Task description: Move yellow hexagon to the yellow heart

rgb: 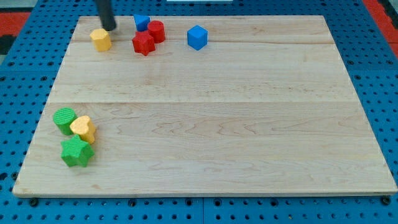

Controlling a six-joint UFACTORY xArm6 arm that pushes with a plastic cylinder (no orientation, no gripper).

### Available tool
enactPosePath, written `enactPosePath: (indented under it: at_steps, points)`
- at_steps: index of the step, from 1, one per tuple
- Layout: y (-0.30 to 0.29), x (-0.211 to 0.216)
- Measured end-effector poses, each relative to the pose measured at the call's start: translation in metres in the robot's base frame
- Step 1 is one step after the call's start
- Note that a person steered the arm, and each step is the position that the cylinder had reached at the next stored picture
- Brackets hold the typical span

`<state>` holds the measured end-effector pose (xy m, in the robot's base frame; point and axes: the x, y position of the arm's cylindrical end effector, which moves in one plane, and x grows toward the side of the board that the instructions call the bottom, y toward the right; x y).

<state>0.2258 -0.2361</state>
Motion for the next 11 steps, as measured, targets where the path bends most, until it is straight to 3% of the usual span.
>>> enactPosePath:
  at_steps: [1, 2, 3, 4, 5, 6, 7, 8, 11]
  points:
    - [-0.023, 0.066]
    - [-0.029, 0.07]
    - [-0.036, 0.019]
    - [0.01, 0.019]
    - [0.006, 0.086]
    - [0.007, 0.12]
    - [-0.031, 0.083]
    - [-0.027, 0.064]
    - [0.063, 0.093]
